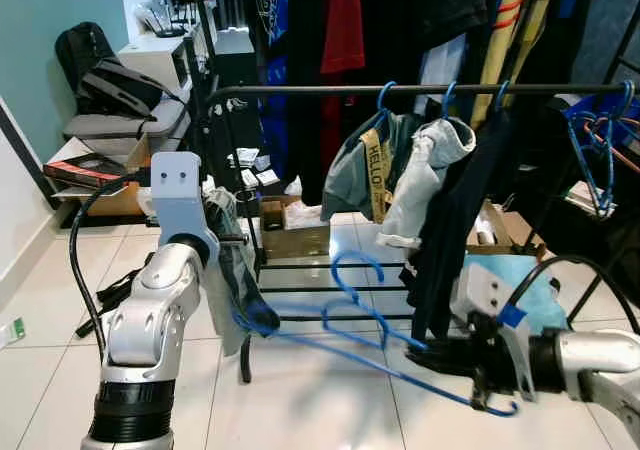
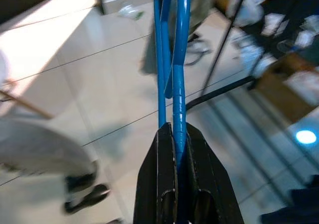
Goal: Hang hanger
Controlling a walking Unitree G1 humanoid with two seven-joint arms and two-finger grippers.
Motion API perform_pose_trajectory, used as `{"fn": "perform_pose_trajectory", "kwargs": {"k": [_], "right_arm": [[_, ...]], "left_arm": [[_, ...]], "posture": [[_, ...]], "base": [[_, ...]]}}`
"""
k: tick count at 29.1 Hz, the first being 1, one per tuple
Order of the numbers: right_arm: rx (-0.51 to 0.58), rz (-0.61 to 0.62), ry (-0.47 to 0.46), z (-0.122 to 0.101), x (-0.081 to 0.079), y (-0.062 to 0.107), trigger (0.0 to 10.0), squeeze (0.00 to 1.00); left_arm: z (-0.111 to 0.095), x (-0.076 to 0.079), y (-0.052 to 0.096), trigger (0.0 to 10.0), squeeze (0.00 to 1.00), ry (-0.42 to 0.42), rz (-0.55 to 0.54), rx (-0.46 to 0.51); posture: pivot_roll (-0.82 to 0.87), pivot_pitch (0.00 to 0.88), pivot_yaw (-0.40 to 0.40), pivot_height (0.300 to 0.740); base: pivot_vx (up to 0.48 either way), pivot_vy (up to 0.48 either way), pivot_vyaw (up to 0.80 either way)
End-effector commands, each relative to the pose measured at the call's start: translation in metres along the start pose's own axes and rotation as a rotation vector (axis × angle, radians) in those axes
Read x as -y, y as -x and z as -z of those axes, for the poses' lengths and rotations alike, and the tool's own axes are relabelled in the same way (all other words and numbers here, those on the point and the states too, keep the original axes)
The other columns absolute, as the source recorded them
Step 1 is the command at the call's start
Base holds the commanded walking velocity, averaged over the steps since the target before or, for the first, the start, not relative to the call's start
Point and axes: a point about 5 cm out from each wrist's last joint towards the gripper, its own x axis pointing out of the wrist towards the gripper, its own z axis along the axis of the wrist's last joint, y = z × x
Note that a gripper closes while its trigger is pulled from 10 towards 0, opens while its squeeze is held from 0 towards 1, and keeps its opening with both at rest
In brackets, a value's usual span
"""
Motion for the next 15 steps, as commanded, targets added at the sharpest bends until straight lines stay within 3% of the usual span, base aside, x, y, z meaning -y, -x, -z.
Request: {"fn": "perform_pose_trajectory", "kwargs": {"k": [1,11,15], "right_arm": [[0.001,0.034,0.01,0.0,0.004,0.0,10.0,0.0],[-0.038,0.121,0.027,0.003,0.014,-0.003,10.0,0.0],[-0.039,0.139,0.02,0.004,0.016,-0.005,10.0,0.0]], "left_arm": [[-0.001,-0.002,0.001,10.0,0.0,-0.009,-0.004,0.002],[-0.003,-0.003,0.002,10.0,0.0,-0.007,-0.007,0.008],[-0.008,0.001,0.003,10.0,0.0,0.038,0.013,0.015]], "posture": [[-0.09,0.0,0.049,0.74],[-0.08,0.0,0.046,0.74],[-0.08,0.0,0.046,0.74]], "base": [[0.0,0.0,0.0],[0.0,0.0,0.0],[0.0,0.0,0.0]]}}
